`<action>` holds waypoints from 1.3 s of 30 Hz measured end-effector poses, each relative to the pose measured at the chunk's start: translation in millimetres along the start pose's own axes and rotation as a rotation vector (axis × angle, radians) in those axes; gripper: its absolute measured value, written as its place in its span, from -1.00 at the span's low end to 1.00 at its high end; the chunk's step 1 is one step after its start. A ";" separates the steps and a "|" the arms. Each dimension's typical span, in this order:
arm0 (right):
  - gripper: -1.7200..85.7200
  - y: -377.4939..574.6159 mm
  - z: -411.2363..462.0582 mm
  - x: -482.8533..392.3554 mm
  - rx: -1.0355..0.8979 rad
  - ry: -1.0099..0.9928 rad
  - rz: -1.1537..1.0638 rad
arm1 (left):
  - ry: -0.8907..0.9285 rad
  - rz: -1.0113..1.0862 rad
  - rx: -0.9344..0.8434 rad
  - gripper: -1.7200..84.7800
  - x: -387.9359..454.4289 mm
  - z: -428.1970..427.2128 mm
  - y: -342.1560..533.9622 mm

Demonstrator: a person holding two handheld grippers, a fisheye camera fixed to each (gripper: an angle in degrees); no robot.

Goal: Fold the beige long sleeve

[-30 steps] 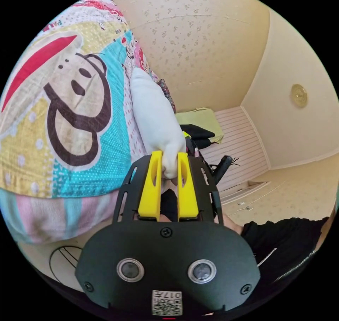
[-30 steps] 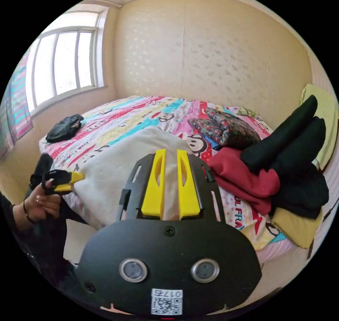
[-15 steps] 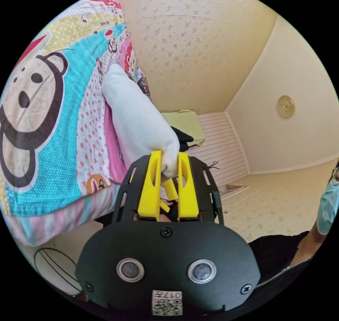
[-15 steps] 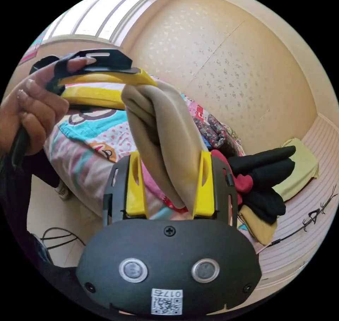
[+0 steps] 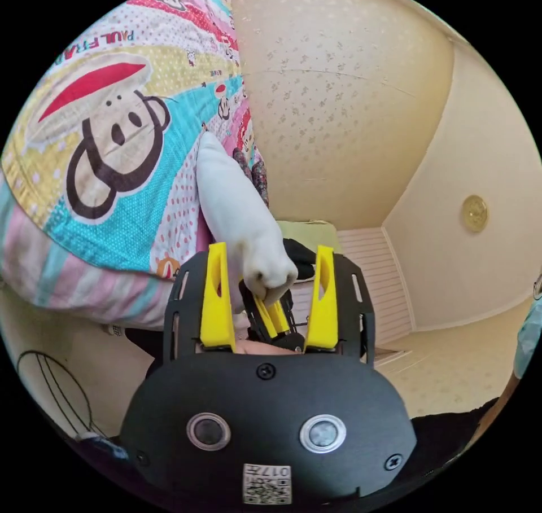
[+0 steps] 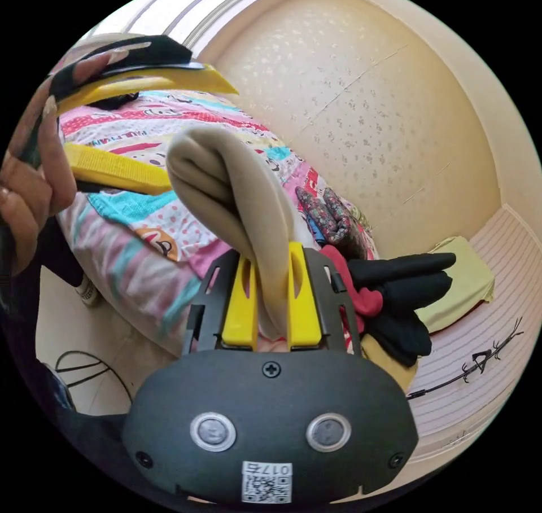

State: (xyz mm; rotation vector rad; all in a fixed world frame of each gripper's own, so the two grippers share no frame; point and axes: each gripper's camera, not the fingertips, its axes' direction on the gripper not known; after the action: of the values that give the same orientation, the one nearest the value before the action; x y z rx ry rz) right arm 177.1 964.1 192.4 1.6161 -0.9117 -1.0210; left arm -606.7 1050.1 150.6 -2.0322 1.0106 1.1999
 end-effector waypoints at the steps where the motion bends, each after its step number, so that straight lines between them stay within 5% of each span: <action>1: -0.76 0.8 -11.6 7.6 0.018 -0.029 0.033 | 0.060 -0.038 0.005 -0.64 -2.3 -0.9 2.3; 4: -0.77 1.8 -30.1 27.8 0.047 -0.034 0.089 | 0.325 -0.200 -0.073 -0.78 -16.4 20.6 2.8; 8: -0.78 -23.0 -15.7 102.3 0.117 -0.084 0.233 | 0.388 -0.165 -0.164 -0.87 14.8 66.7 -17.4; 15: -0.79 -153.2 11.1 282.5 0.242 0.047 0.355 | 0.421 0.273 -0.271 -0.94 214.4 225.7 -132.5; 21: -0.78 -217.0 23.8 343.3 0.252 0.335 0.185 | 0.281 0.585 -0.266 -0.97 327.8 288.5 -176.1; 24: -0.77 -200.0 80.8 330.1 0.139 0.417 0.159 | 0.222 0.561 -0.357 -0.98 288.4 314.8 -174.3; 31: -0.73 -82.9 248.1 255.6 -0.386 -0.068 0.232 | -0.216 0.403 -0.690 -0.98 70.5 315.9 -118.7; 39: -0.84 -119.3 144.4 258.7 0.006 -0.002 0.324 | -0.425 0.653 -0.831 -0.98 46.9 157.0 -88.9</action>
State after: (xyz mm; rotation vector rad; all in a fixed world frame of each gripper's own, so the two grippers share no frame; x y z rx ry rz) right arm 148.1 708.4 3.4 1.4145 -1.1351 -0.7940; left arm -591.8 1205.1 48.1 -1.8564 1.0902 2.6164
